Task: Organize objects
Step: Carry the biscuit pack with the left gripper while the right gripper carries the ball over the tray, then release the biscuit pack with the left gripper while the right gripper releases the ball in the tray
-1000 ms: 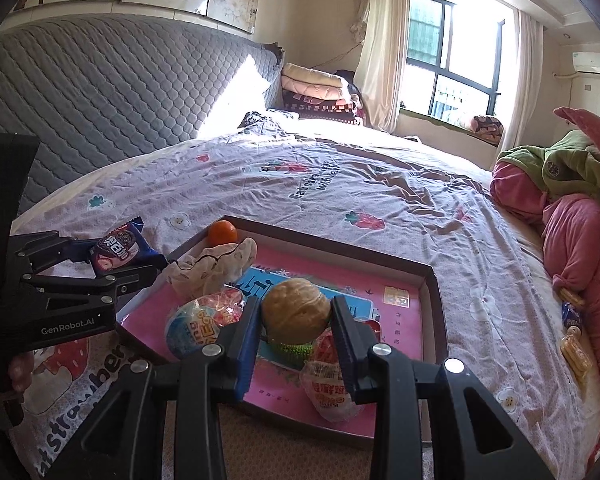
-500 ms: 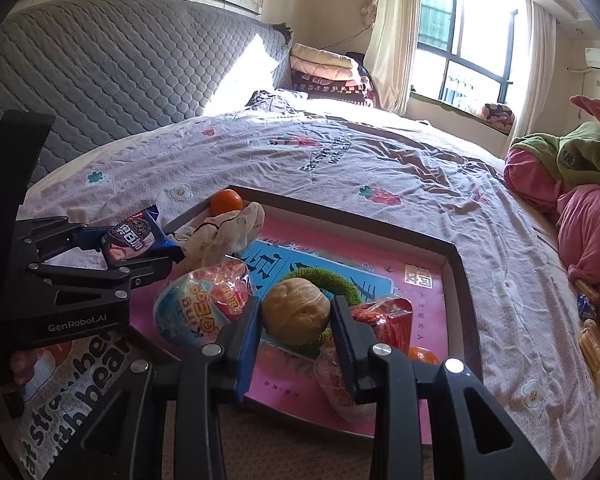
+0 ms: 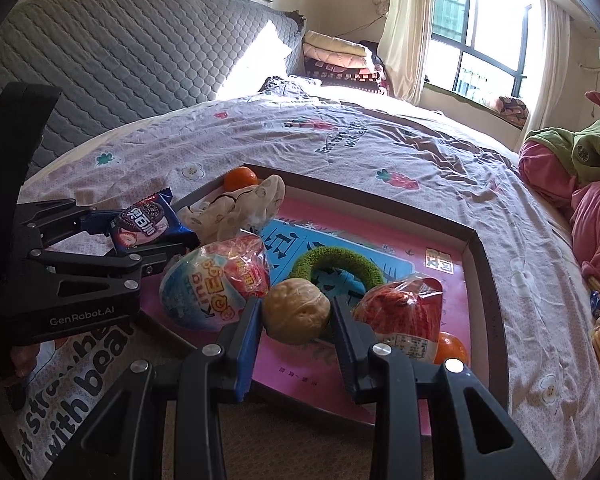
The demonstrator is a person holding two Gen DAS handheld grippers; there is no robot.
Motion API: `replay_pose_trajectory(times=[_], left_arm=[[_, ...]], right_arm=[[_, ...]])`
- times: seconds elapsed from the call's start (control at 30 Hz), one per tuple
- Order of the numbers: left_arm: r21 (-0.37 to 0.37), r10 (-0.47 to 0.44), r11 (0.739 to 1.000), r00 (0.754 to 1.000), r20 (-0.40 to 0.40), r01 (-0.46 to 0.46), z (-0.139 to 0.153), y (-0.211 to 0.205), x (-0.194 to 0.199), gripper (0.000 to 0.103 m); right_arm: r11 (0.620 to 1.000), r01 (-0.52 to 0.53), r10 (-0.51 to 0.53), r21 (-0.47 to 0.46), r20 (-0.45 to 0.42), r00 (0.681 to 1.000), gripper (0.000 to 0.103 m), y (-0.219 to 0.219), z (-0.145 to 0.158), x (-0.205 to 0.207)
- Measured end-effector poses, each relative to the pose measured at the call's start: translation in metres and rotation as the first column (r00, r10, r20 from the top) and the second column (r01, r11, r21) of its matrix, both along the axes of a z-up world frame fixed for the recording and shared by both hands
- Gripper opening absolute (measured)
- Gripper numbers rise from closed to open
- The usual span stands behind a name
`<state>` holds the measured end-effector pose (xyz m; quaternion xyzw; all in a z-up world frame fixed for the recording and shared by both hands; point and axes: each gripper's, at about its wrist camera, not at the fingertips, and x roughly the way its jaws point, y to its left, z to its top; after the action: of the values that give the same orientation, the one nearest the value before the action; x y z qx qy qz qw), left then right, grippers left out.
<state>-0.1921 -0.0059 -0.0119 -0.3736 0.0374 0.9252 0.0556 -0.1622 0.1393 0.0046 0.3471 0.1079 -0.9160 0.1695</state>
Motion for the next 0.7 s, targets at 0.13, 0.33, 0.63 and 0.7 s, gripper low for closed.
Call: replay_pose_trajectory(times=[0.13, 0.33, 0.63, 0.7], left_arm=[[-0.007, -0.001, 1.0, 1.0, -0.002, 0.001, 0.0, 0.001, 0.0, 0.06], [-0.02, -0.001, 1.0, 1.0, -0.007, 0.001, -0.002, 0.002, -0.001, 0.06], [-0.081, -0.007, 0.997, 1.0, -0.012, 0.006, -0.005, 0.009, -0.004, 0.061], [-0.112, -0.009, 0.994, 1.0, -0.017, 0.007, -0.006, 0.013, -0.004, 0.061]], right_arm=[[1.0, -0.004, 0.004, 0.004, 0.005, 1.0, 0.035, 0.0, -0.002, 0.0], [1.0, 0.005, -0.006, 0.02, 0.021, 1.0, 0.035, 0.001, -0.006, -0.002], [1.0, 0.011, -0.012, 0.027, 0.04, 0.999, 0.035, 0.002, -0.009, -0.007], [1.0, 0.009, -0.01, 0.028, 0.041, 0.999, 0.035, 0.001, -0.009, -0.007]])
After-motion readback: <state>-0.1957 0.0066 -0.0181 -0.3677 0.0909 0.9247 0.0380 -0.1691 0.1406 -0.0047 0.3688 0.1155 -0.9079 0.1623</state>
